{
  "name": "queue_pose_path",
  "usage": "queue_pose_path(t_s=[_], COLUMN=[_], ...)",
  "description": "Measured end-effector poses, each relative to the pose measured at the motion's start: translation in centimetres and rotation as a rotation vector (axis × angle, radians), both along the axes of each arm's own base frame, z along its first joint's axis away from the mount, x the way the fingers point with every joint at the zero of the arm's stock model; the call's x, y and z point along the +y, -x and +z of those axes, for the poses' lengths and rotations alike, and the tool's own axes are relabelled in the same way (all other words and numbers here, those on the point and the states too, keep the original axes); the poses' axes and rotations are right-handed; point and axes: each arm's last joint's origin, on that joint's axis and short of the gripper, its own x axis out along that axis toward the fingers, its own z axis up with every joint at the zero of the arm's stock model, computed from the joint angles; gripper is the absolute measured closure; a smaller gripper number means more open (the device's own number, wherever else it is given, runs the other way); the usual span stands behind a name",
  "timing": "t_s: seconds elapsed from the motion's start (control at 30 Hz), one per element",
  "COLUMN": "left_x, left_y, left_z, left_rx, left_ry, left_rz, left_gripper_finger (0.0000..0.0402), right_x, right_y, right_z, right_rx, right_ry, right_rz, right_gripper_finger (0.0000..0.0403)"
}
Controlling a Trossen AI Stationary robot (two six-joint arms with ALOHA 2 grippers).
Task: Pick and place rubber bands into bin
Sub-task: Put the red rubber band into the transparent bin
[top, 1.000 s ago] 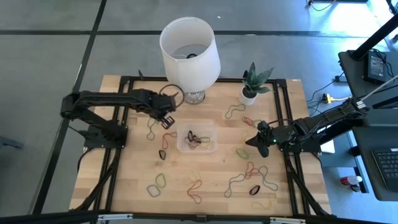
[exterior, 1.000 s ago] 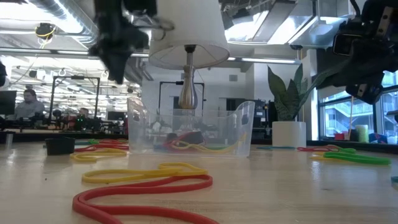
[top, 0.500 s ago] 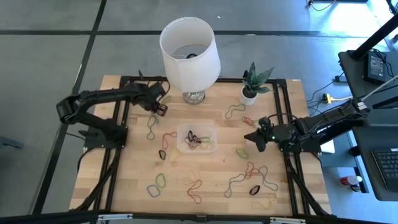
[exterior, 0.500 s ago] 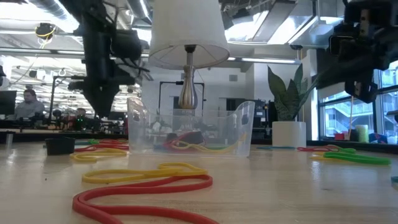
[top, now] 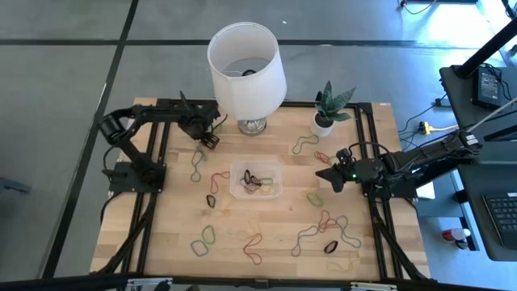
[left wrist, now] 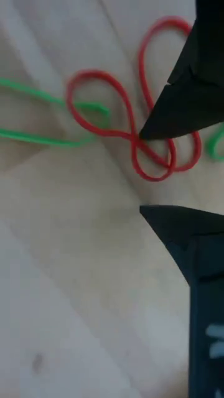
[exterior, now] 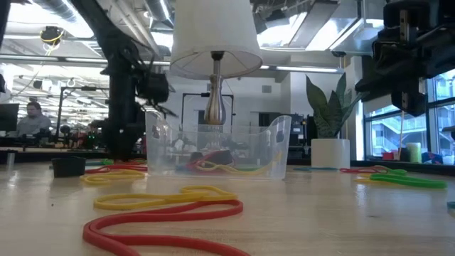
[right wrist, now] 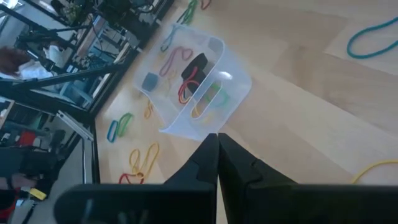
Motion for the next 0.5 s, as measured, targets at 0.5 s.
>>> queue_pose_path(t_s=[0.5], left_x=[-2.8], left_y=[-1.1], left_z=[4.1], left_rx=[0.019], left_ry=[0.041], left_rz=[-0.079], left_gripper_finger=[0.0398], right_x=[0.0], right_y=[0.0], right_z=[0.0], right_rx=[0.001], right_ry=[0.026], right_rz=[0.0], right_gripper_finger=[0.0395])
